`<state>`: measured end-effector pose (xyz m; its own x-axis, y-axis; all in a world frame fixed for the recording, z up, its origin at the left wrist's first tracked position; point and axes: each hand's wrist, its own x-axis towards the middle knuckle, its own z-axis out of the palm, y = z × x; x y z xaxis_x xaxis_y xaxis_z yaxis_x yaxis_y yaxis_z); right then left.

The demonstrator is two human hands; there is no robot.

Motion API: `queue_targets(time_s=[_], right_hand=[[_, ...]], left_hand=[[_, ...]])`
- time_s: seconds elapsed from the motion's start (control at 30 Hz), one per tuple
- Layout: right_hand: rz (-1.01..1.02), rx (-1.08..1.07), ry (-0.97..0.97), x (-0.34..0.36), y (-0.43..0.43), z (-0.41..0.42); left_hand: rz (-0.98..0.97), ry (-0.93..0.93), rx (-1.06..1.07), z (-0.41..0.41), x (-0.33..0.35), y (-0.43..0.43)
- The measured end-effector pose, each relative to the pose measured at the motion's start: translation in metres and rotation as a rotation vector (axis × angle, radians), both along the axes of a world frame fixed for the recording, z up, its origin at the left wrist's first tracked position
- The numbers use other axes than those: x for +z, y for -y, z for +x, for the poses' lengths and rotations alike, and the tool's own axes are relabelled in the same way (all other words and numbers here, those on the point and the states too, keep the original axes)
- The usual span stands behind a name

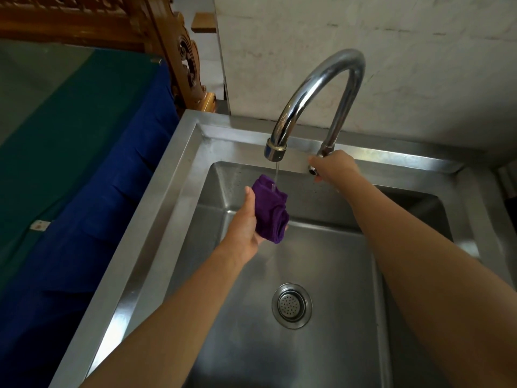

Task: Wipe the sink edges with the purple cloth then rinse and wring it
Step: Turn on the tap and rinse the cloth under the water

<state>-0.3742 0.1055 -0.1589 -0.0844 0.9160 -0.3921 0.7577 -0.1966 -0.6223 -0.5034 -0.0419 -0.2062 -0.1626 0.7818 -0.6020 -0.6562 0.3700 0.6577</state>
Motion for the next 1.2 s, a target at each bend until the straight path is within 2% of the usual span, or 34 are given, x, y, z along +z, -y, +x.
queue_targets(time_s=[1.0, 1.2], right_hand=[[0.054, 0.019, 0.127, -0.006, 0.001, -0.004], [0.032, 0.002, 0.073, 0.009, 0.015, 0.003]], left_hand=[[-0.007, 0.0, -0.03, 0.005, -0.001, -0.002], [-0.009, -0.091, -0.057, 0.009, 0.002, -0.003]])
